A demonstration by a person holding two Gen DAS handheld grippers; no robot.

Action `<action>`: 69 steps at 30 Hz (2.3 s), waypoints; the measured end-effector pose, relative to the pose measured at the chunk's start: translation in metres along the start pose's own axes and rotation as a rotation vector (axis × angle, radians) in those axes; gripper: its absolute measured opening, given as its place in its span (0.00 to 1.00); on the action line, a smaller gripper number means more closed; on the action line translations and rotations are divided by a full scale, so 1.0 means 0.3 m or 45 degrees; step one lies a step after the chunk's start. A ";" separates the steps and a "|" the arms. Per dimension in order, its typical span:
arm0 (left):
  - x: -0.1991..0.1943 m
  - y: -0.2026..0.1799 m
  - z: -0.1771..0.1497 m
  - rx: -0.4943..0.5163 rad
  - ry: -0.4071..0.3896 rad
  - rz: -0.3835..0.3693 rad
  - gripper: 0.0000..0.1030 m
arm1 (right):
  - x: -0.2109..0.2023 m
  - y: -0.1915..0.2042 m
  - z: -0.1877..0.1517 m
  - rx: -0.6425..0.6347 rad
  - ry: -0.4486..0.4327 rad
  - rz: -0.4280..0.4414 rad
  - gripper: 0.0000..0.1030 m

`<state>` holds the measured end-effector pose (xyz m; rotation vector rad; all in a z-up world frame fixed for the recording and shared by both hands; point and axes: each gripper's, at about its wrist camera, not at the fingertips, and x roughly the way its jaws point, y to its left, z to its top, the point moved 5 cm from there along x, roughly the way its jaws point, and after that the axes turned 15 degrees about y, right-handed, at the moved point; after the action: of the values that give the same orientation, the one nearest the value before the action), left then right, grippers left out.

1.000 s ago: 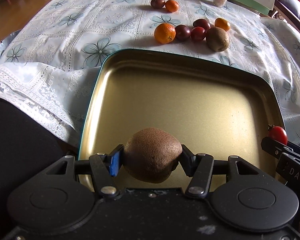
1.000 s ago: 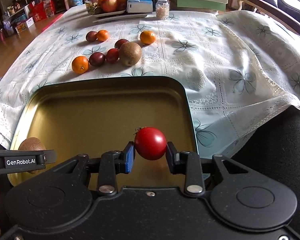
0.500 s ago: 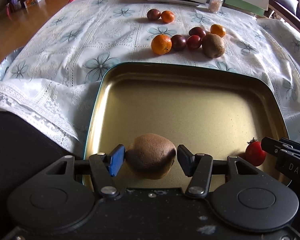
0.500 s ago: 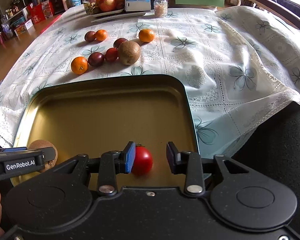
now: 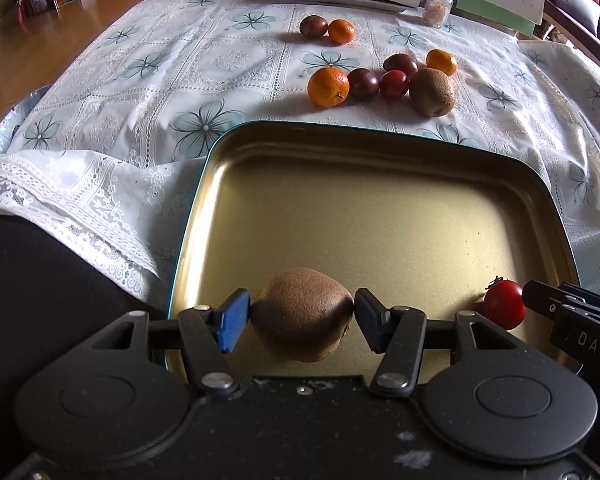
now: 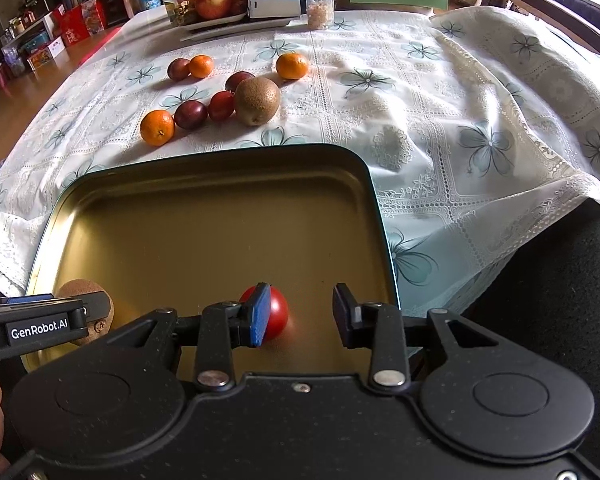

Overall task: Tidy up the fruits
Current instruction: 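Lower the kiwi into the tray and open the left tool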

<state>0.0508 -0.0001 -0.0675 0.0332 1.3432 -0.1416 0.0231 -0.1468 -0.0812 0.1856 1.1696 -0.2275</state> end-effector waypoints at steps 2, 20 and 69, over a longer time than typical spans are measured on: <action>0.001 0.000 0.000 0.001 0.001 0.002 0.56 | 0.002 0.001 0.000 0.002 0.003 0.001 0.43; 0.019 -0.003 0.003 0.000 0.030 0.030 0.58 | 0.007 -0.011 0.000 0.039 0.022 0.024 0.47; 0.039 0.044 0.097 -0.134 0.414 -0.125 0.57 | 0.042 -0.011 0.100 -0.012 0.382 0.072 0.57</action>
<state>0.0831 0.0091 -0.0731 -0.1029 1.6764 -0.1528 0.0535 -0.1589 -0.0816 0.2503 1.4605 -0.1467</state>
